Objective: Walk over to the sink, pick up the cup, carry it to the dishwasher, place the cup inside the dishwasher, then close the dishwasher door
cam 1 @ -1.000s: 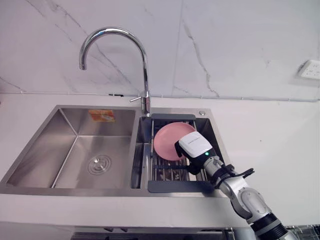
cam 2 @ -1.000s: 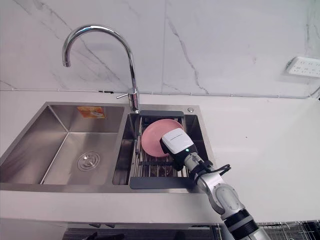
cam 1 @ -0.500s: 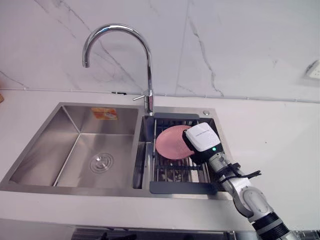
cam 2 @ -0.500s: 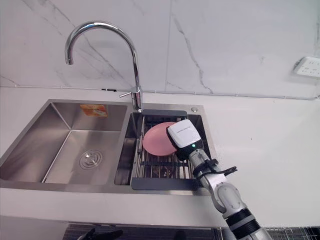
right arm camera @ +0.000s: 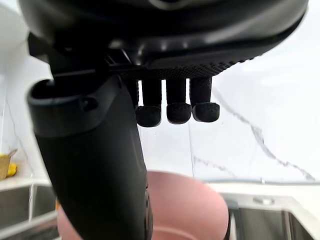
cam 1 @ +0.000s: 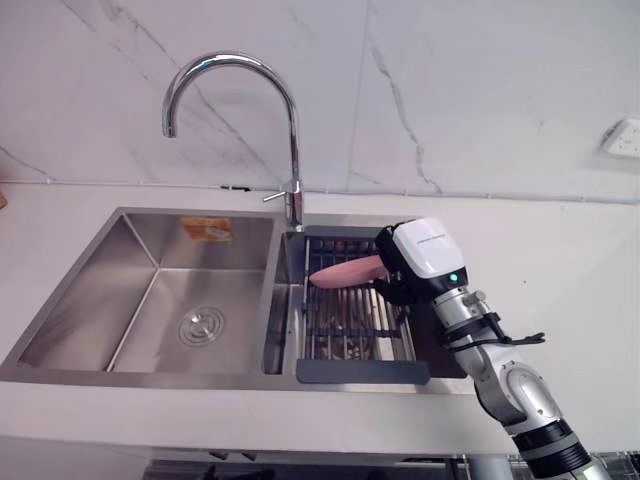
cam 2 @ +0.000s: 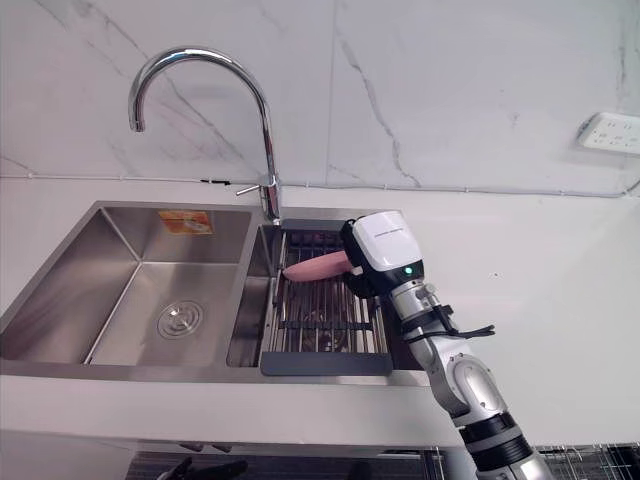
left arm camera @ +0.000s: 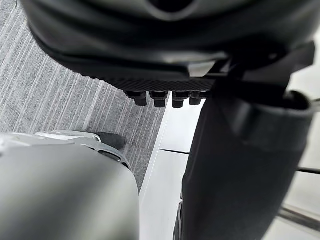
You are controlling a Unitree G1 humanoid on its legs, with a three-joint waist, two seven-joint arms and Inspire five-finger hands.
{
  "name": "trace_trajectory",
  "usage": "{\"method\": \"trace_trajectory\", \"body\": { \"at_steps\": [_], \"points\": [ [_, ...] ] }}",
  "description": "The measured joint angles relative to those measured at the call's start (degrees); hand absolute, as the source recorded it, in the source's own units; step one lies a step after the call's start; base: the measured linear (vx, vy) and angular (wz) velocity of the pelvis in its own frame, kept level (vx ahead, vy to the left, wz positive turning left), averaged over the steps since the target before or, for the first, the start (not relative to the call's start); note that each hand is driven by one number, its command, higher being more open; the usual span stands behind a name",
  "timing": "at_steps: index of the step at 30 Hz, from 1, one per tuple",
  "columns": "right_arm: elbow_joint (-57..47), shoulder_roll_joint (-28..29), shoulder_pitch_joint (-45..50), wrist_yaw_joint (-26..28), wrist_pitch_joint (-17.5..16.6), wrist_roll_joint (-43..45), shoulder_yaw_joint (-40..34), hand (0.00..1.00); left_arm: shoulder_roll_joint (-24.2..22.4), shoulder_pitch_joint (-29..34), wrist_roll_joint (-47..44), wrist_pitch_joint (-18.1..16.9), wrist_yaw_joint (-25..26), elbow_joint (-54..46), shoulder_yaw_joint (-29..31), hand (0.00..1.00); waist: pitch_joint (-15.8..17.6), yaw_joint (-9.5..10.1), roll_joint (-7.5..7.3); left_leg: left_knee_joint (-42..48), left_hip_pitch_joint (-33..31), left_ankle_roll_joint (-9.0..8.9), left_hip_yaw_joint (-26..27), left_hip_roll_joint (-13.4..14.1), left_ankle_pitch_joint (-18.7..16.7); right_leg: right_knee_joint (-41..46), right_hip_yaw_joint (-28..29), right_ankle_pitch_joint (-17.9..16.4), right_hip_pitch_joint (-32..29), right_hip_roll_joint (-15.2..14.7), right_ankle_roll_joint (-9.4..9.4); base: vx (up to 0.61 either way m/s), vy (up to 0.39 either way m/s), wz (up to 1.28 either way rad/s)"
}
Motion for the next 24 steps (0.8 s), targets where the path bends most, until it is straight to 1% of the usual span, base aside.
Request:
{"method": "trace_trajectory", "body": {
  "at_steps": [2, 3, 9, 10, 13, 15, 19, 21, 23, 24],
  "points": [
    [-0.13, 0.01, 0.34, 0.0, -0.35, 1.6, -1.01, 0.0, 0.0, 0.0, 0.02, 0.0, 0.01, -0.03, 0.03, 1.0, -0.01, -0.02, 0.02, 0.01, 0.02, 0.0, 0.07, -0.02, 0.0, 0.0, 0.04, 0.0, -0.06, -0.01, 0.0, 0.0, 0.0, 0.0],
    [-0.23, 0.01, 0.64, 0.01, -0.53, 1.75, -1.44, 1.0, -0.01, 0.01, 0.02, 0.0, 0.01, -0.03, 0.03, 1.0, -0.02, 0.0, 0.03, 0.03, 0.02, 0.0, 0.07, -0.03, 0.0, 0.0, 0.04, 0.0, -0.07, -0.01, 0.0, 0.0, 0.0, 0.0],
    [-2.78, 0.01, 3.93, 1.06, -0.84, 4.44, -4.15, 1.0, -0.03, 0.11, -0.02, 0.21, 0.01, -0.49, 0.38, 1.0, -0.05, -0.21, 0.09, -0.06, 0.1, 0.01, 0.18, -0.12, 0.0, 0.0, 0.15, 0.01, -0.14, -0.04, 0.01, 0.0, 0.0, 0.0],
    [-3.39, 0.01, 4.4, 1.69, -0.89, 4.88, -4.7, 1.0, -0.08, 0.11, -0.02, 0.25, 0.0, -0.49, 0.77, 1.0, -0.06, -0.29, 0.1, -0.06, 0.13, 0.01, 0.18, -0.13, 0.0, 0.0, 0.19, 0.01, -0.14, -0.05, 0.01, 0.0, 0.0, 0.0],
    [-5.45, 0.01, 6.16, 5.01, -1.28, 9.74, -7.0, 1.0, -0.16, 0.17, -0.02, 0.42, 0.01, -0.83, 1.54, 1.0, -0.1, -0.52, 0.16, 0.07, 0.13, 0.04, 0.37, -0.12, -0.03, 0.01, 0.22, 0.04, -0.12, -0.04, 0.05, 0.0, 0.0, 0.0],
    [-7.25, 0.01, 7.58, 8.78, -1.29, 17.16, -8.97, 1.0, -0.46, 0.22, -0.04, 1.04, 0.02, -1.17, 2.75, 1.0, -0.12, -0.75, 0.18, 0.43, 0.03, 0.15, 0.52, -0.1, -0.12, 0.01, 0.32, 0.06, -0.12, -0.05, 0.09, 0.0, 0.0, -0.03],
    [-9.52, 0.03, 9.18, 13.11, -1.78, 27.05, -10.74, 1.0, -0.51, 0.51, -0.11, 2.14, 0.03, -2.54, 3.54, 1.0, -0.15, -1.47, 0.23, 0.83, -0.01, 0.18, 0.77, -0.06, -0.21, 0.01, 0.43, 0.02, -0.12, -0.04, 0.15, -0.01, 0.019, -0.04],
    [-11.11, 0.17, 9.98, 16.62, -1.39, 36.72, -11.04, 1.0, -0.52, 0.35, -0.12, 2.41, 0.03, -3.03, 3.64, 1.0, -0.21, -1.83, 0.33, 1.06, -0.04, 0.16, 0.91, -0.01, -0.23, 0.01, 0.36, -0.16, -0.12, -0.02, 0.37, -0.02, 0.038, -0.03],
    [-11.32, 1.12, 10.32, 18.28, -1.08, 42.92, -11.04, 1.0, -0.54, 0.29, -0.14, 2.55, 0.02, -3.62, 3.63, 1.0, -0.23, -2.06, 0.35, 1.27, -0.09, 0.12, 0.96, 0.02, -0.25, 0.01, 0.38, -0.22, -0.12, 0.0, 0.4, -0.01, 0.016, -0.01],
    [-11.31, 1.63, 10.35, 18.5, -1.04, 43.67, -11.05, 1.0, -0.56, 0.29, -0.14, 2.59, 0.02, -3.81, 3.63, 1.0, -0.24, -2.16, 0.37, 1.34, -0.12, 0.11, 0.97, 0.03, -0.26, 0.01, 0.37, -0.23, -0.12, 0.0, 0.38, -0.02, 0.033, -0.01]
  ]
}}
